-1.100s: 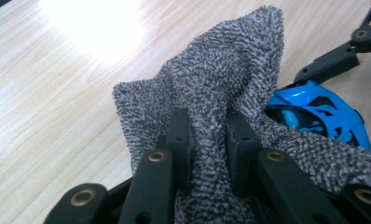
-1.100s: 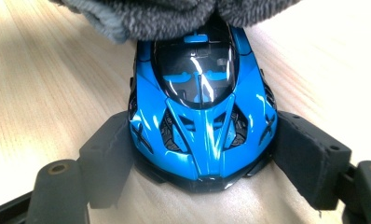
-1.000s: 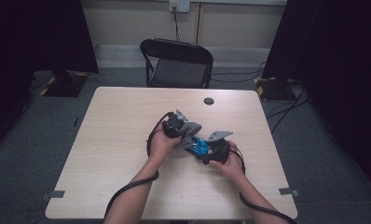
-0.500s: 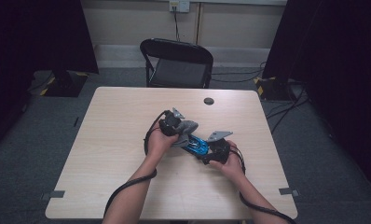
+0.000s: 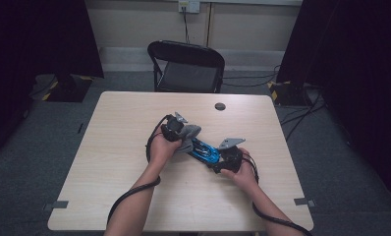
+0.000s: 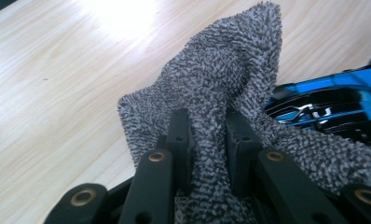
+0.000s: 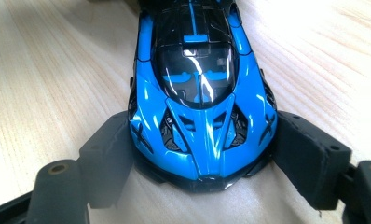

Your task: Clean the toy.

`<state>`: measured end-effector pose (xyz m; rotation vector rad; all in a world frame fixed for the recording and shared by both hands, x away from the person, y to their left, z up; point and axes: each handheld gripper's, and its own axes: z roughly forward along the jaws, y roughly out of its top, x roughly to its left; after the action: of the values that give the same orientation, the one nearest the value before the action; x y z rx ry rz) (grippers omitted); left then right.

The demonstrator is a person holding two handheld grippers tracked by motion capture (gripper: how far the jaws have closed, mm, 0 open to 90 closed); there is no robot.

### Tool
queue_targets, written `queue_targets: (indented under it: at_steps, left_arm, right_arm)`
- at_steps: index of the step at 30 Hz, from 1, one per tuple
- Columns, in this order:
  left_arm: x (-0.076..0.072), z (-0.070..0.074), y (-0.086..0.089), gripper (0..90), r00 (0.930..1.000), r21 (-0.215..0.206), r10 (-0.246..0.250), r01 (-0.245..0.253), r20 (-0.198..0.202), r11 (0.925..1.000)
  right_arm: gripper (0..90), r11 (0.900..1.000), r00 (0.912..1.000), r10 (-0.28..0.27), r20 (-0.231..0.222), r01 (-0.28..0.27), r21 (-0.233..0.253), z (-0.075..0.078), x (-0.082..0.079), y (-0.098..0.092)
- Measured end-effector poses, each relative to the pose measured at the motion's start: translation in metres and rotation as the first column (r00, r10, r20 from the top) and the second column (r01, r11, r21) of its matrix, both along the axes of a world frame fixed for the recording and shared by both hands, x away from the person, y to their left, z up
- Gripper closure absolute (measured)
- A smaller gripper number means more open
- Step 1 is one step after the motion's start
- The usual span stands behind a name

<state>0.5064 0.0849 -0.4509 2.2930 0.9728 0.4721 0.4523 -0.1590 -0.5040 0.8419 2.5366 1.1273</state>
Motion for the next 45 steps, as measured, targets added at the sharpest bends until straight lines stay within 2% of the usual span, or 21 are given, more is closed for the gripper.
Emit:
queue_targets:
  at_steps: [3, 5, 7, 23, 28, 33, 36, 45]
  left_arm:
    - [0.002, -0.001, 0.004, 74.9, 0.9999, 0.023, 0.016, -0.016, -0.002, 0.9996]
    - [0.003, -0.004, 0.008, 74.9, 0.9997, -0.004, 0.023, -0.023, -0.013, 0.9997]
    - [0.003, -0.005, 0.009, 74.9, 0.9996, -0.009, 0.023, -0.023, -0.013, 0.9997]
    - [0.003, -0.012, 0.029, 74.9, 0.9965, -0.017, 0.075, -0.076, -0.035, 0.9970]
    - [0.001, -0.013, 0.041, 74.8, 0.9955, -0.014, 0.088, -0.088, -0.035, 0.9960]
    - [-0.007, -0.012, 0.058, 74.5, 0.9937, -0.014, 0.107, -0.107, -0.035, 0.9941]
    - [-0.015, -0.009, 0.068, 74.5, 0.9951, -0.018, 0.095, -0.096, -0.029, 0.9952]
    - [-0.034, -0.013, 0.079, 73.7, 0.9975, -0.020, 0.063, -0.064, -0.031, 0.9978]
  right_arm:
    - [23.7, 1.000, 1.0000, 0.000, 0.000, 0.000, -0.001, 0.000, 0.000, 0.000]
    - [23.7, 1.000, 1.0000, 0.000, 0.001, 0.000, -0.001, 0.000, 0.000, 0.000]
    - [23.7, 1.000, 1.0000, 0.000, 0.001, 0.000, -0.001, 0.000, 0.000, 0.000]
    - [23.7, 1.000, 1.0000, -0.001, 0.001, 0.001, -0.001, 0.000, 0.000, 0.000]
    - [23.6, 1.000, 1.0000, -0.001, 0.000, 0.001, -0.001, 0.000, 0.000, 0.000]
    - [23.6, 1.000, 1.0000, -0.001, 0.001, 0.001, -0.001, 0.000, 0.000, 0.000]
    - [23.6, 1.000, 1.0000, 0.000, 0.000, 0.000, -0.002, 0.000, 0.000, 0.000]
    - [22.8, 1.000, 1.0000, 0.004, -0.008, -0.004, 0.003, 0.000, 0.000, -0.003]
